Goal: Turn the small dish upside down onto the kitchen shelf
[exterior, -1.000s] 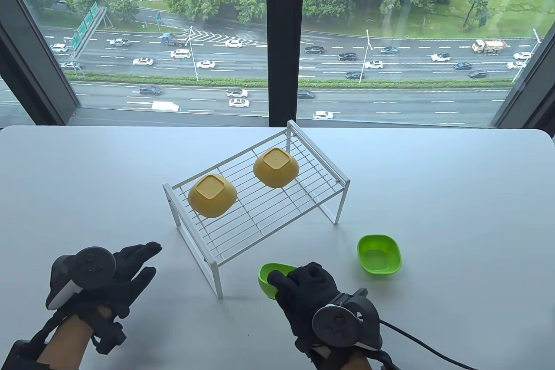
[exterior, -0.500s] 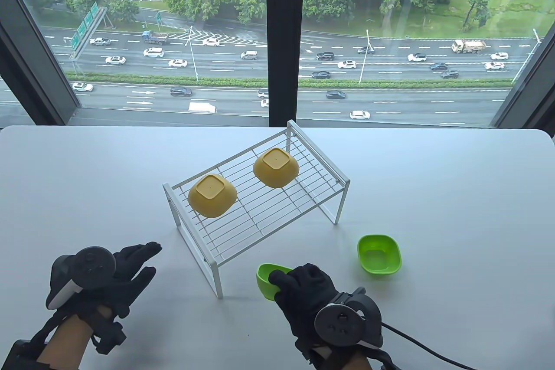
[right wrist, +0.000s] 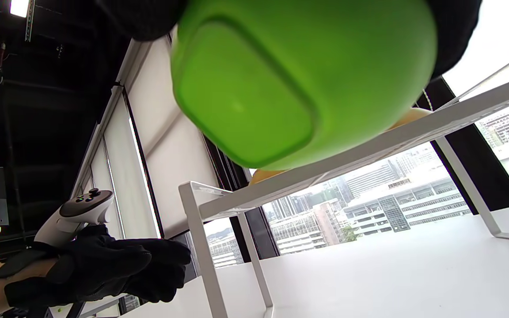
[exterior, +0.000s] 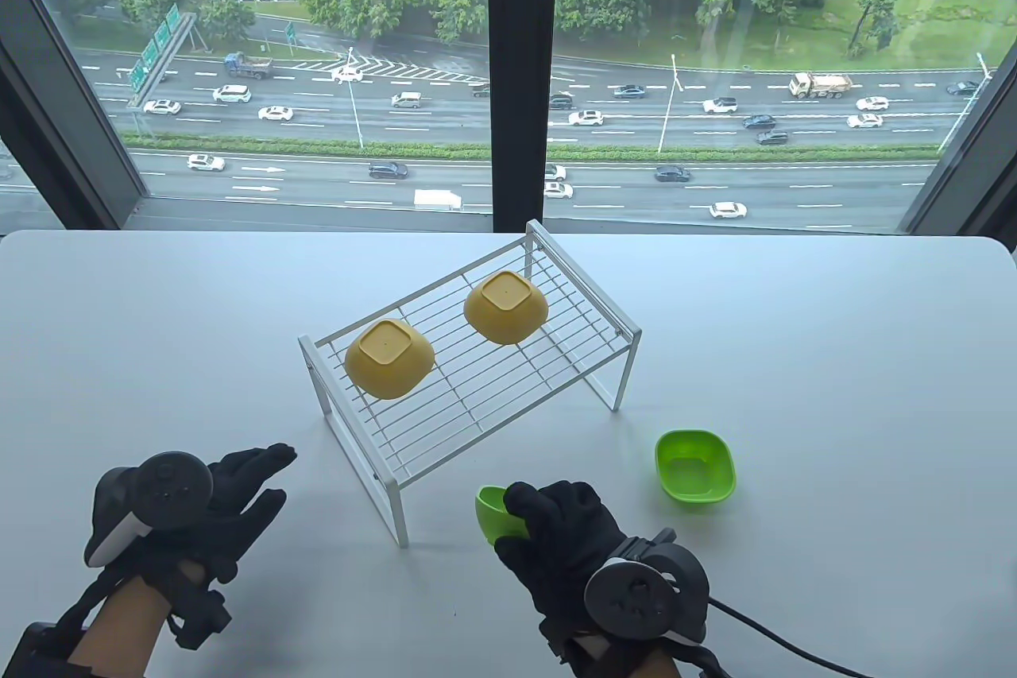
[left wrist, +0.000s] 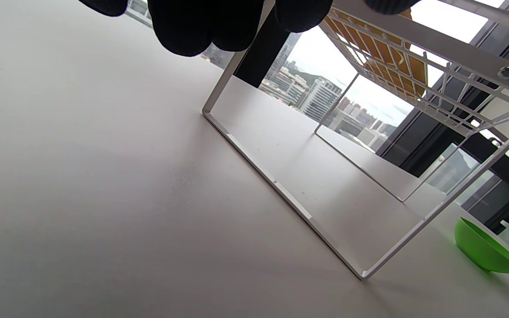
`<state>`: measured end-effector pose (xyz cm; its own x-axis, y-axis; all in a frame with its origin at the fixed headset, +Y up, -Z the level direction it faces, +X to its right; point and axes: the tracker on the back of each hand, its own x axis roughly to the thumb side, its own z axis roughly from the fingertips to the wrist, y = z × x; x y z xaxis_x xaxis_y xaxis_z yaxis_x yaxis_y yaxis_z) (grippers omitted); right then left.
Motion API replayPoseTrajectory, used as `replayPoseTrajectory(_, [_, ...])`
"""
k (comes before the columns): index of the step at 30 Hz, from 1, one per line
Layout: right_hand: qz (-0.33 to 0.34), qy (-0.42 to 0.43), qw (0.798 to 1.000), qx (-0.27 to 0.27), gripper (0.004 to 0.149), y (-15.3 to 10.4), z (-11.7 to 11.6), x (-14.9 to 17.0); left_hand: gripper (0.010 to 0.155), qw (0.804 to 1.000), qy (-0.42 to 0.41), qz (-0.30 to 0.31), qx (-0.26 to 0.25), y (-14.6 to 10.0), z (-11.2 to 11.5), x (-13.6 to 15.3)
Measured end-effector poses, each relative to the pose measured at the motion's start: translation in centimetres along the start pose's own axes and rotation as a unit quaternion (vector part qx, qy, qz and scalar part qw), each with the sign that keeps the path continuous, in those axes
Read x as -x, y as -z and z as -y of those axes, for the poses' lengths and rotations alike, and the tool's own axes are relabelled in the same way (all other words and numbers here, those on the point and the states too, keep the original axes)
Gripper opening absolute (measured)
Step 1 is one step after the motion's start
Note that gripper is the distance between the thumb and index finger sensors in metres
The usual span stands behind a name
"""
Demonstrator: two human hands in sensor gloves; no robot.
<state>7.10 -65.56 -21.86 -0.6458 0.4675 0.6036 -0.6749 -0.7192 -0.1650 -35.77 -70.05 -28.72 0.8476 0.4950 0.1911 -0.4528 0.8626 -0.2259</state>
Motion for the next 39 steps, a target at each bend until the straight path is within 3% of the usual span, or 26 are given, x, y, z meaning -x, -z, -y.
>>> replayPoseTrajectory(5, [-0.01, -0.004, 1.0, -0.02, 0.082, 0.0, -0.3, -0.4, 0.067, 1.0, -0.002, 0.001, -0.002, 0.0, -0.1, 0.0])
replayPoseTrajectory(10, [-0.007, -0.02, 0.998, -0.051, 0.09, 0.2, -0.8, -0.7, 0.067, 1.0, -0.003, 0.002, -0.003, 0.0, -0.1, 0.0])
replayPoseTrajectory(14, [0.003, -0.015, 0.997, -0.071, 0.089, 0.2, -0.9, -0.9, 0.067, 1.0, -0.004, 0.005, -0.004, 0.0, -0.1, 0.0])
replayPoseTrajectory(23, [0.017, 0.0, 0.999, -0.037, 0.079, 0.8, -0.1, -0.8, 0.067, 1.0, -0.008, 0.007, -0.007, -0.1, -0.2, 0.1])
replayPoseTrajectory(39, [0.03, -0.025, 0.999, -0.013, 0.077, 3.8, 0.7, -2.9, 0.067, 1.0, -0.015, 0.013, -0.009, -0.1, -0.5, 0.3])
